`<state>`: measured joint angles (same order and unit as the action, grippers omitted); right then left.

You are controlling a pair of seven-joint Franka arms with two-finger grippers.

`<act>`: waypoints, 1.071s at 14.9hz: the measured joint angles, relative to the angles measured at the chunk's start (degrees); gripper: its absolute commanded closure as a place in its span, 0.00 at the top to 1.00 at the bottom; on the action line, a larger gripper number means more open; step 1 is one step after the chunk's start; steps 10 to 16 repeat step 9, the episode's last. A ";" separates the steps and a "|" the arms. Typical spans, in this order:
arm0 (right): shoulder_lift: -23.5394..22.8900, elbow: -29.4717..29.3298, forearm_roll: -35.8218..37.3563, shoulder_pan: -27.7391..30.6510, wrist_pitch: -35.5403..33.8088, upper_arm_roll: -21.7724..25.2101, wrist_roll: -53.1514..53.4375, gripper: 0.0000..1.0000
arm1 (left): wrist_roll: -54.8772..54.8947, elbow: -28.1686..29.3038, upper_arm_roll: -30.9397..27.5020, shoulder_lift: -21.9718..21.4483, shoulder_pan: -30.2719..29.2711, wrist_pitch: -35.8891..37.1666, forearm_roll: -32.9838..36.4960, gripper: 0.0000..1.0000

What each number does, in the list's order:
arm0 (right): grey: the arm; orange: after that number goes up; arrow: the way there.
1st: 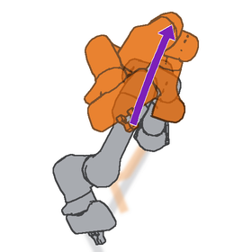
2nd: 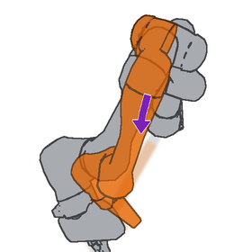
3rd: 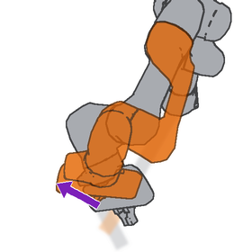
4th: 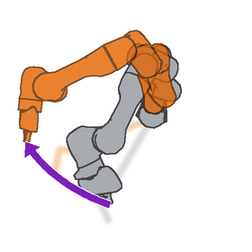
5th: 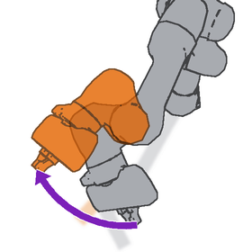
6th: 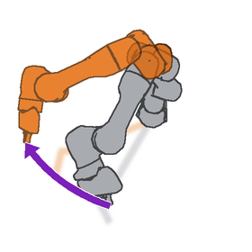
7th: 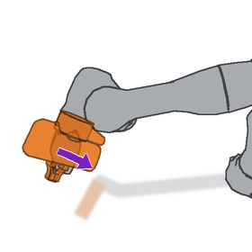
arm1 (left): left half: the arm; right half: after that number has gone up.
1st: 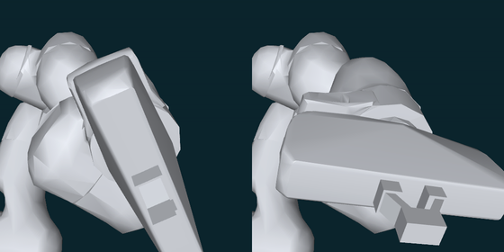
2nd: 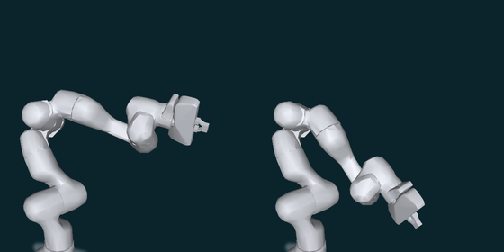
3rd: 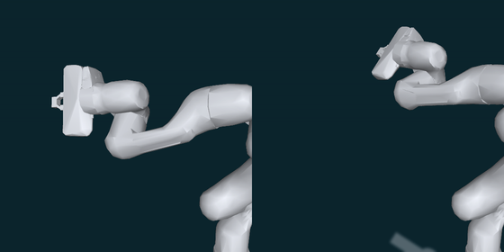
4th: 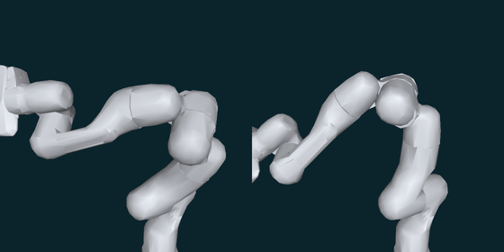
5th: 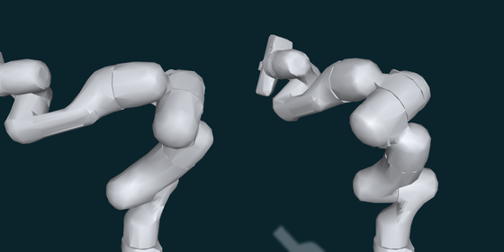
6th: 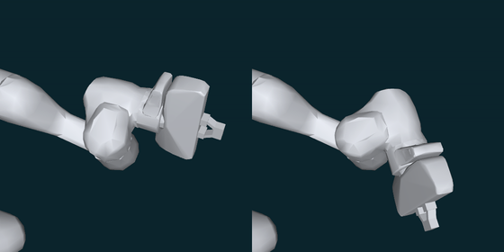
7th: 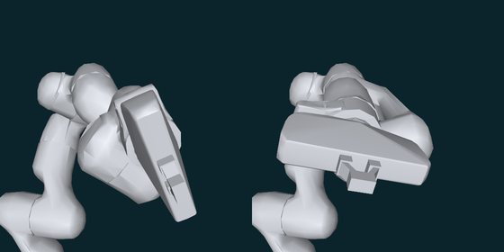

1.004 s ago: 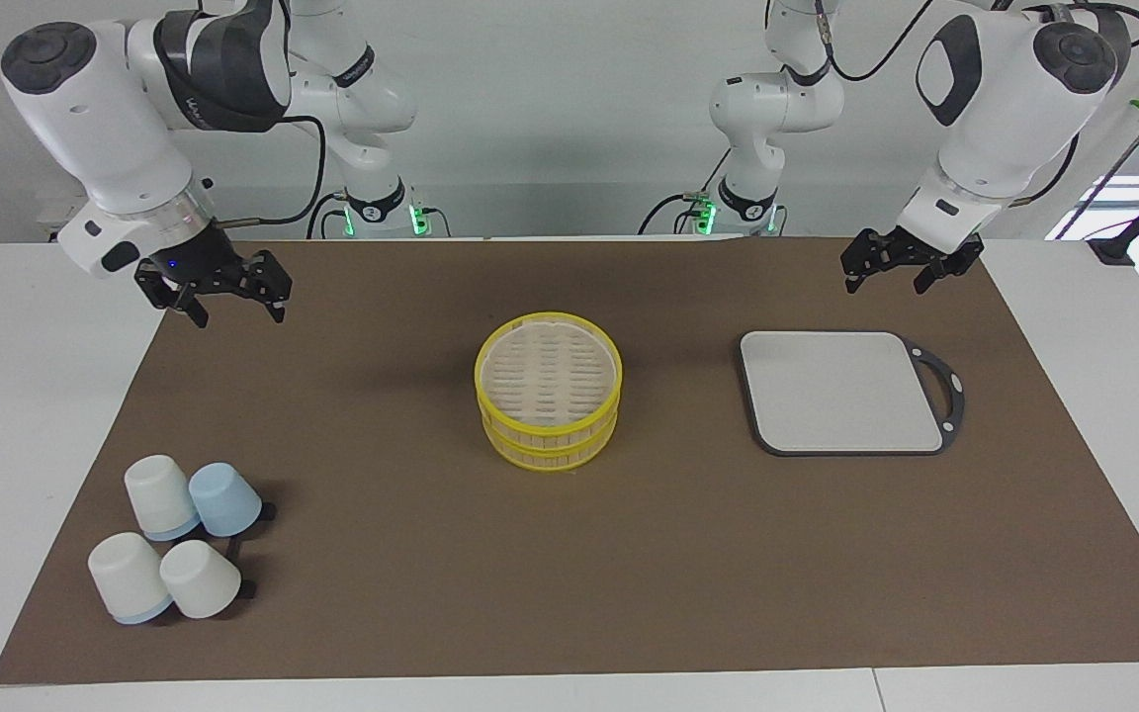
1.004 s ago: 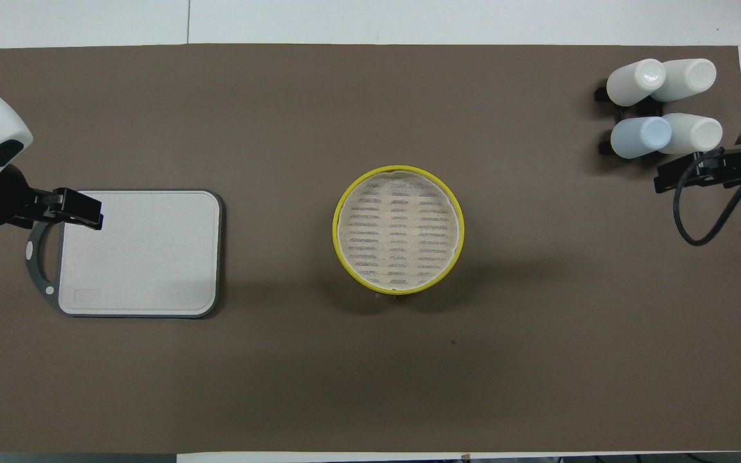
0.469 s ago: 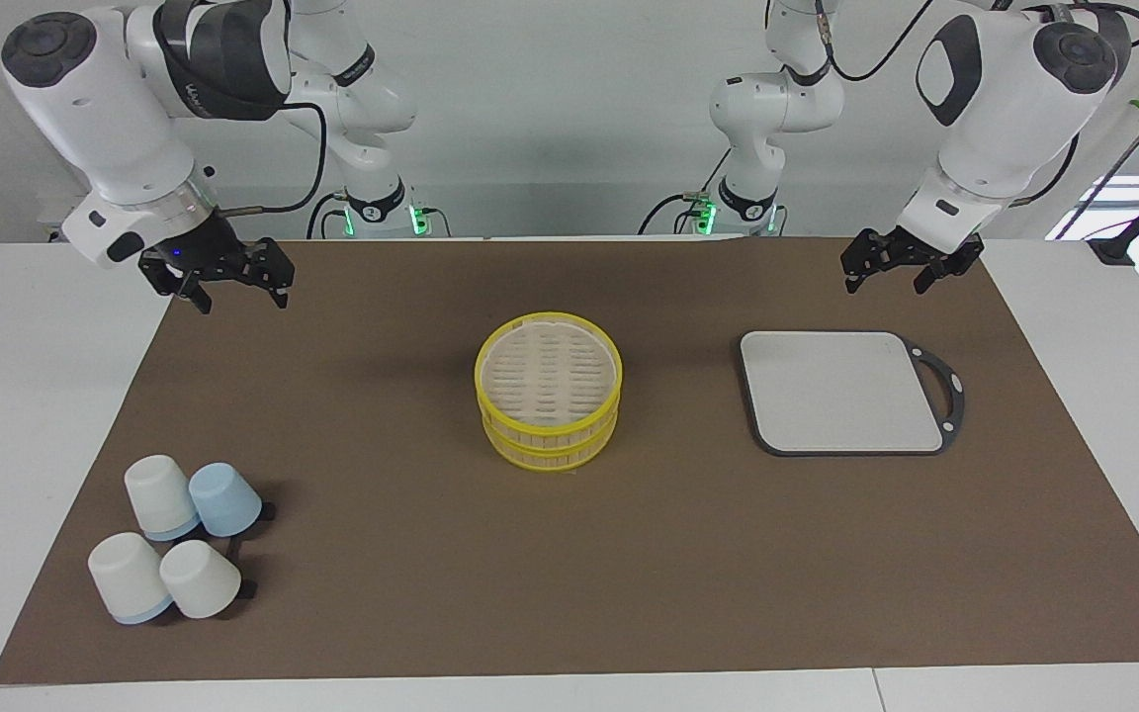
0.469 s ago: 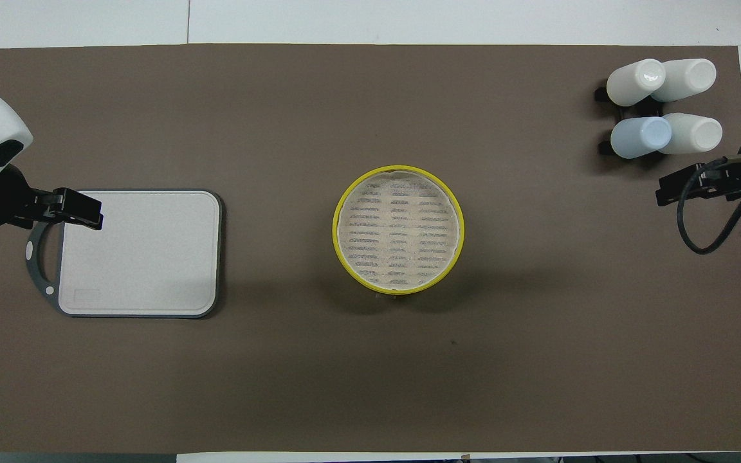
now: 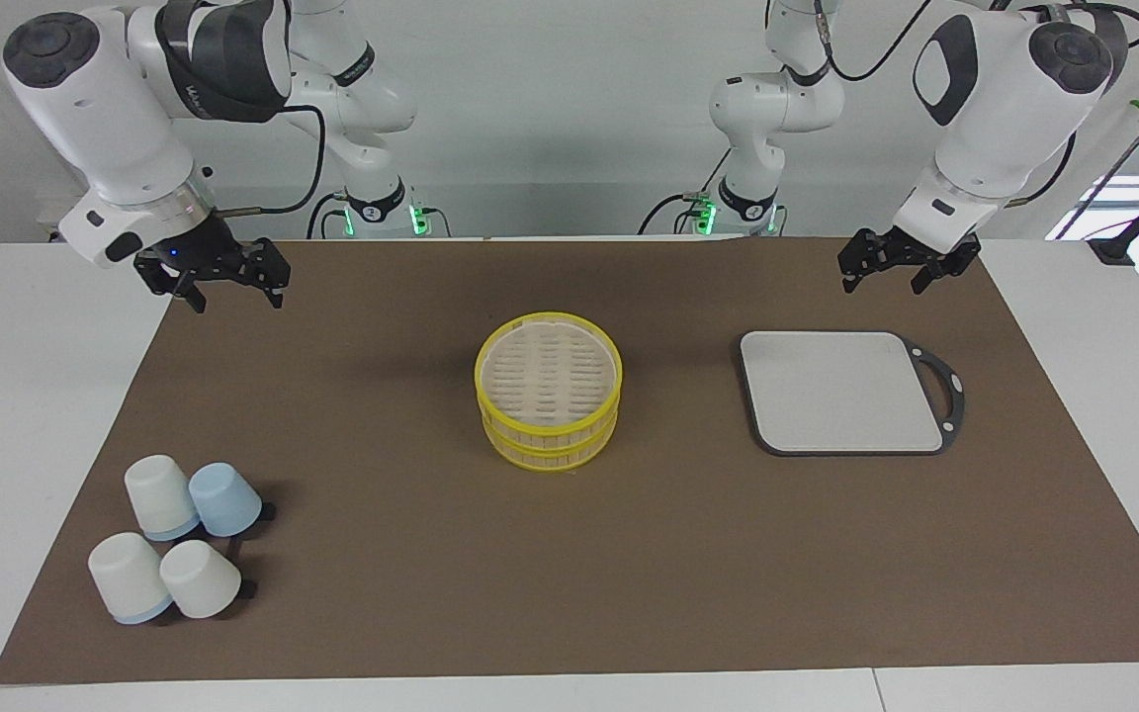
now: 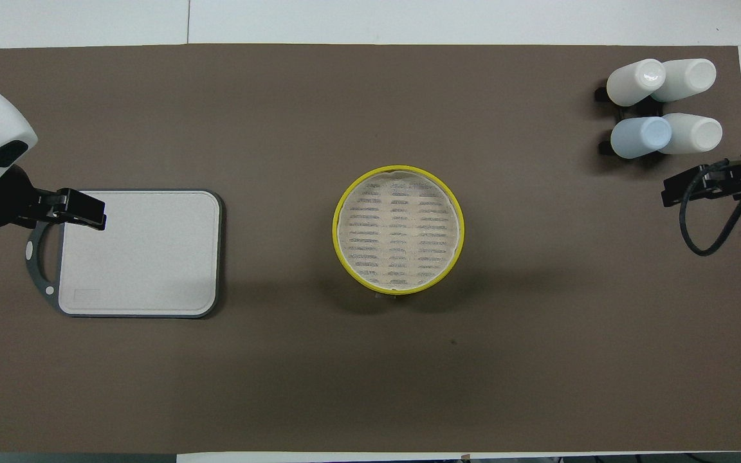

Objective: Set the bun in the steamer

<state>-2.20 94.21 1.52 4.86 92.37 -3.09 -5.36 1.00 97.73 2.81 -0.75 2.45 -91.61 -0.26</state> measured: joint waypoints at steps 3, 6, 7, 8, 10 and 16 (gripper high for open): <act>0.00 0.00 0.00 0.00 0.00 -0.03 -0.34 1.00 | 0.00 0.00 0.00 0.00 0.05 -0.05 0.00 1.00; 0.00 0.00 0.00 0.00 0.00 -0.07 -0.40 1.00 | 0.00 0.00 0.14 0.00 0.15 -0.16 0.00 1.00; 0.00 0.00 0.00 0.00 0.00 -0.07 -0.40 1.00 | 0.00 0.00 0.13 0.00 0.16 -0.18 0.00 1.00; 0.00 0.00 0.00 0.00 0.00 -0.07 -0.40 1.00 | 0.00 0.00 0.12 0.00 0.16 -0.21 0.00 1.00; 0.00 0.00 0.00 0.00 0.00 -0.07 -0.40 1.00 | 0.00 0.00 0.12 0.00 0.16 -0.22 0.00 1.00; 0.00 0.00 0.00 0.00 0.00 -0.07 -0.40 1.00 | 0.00 0.00 0.12 0.00 0.16 -0.22 0.00 1.00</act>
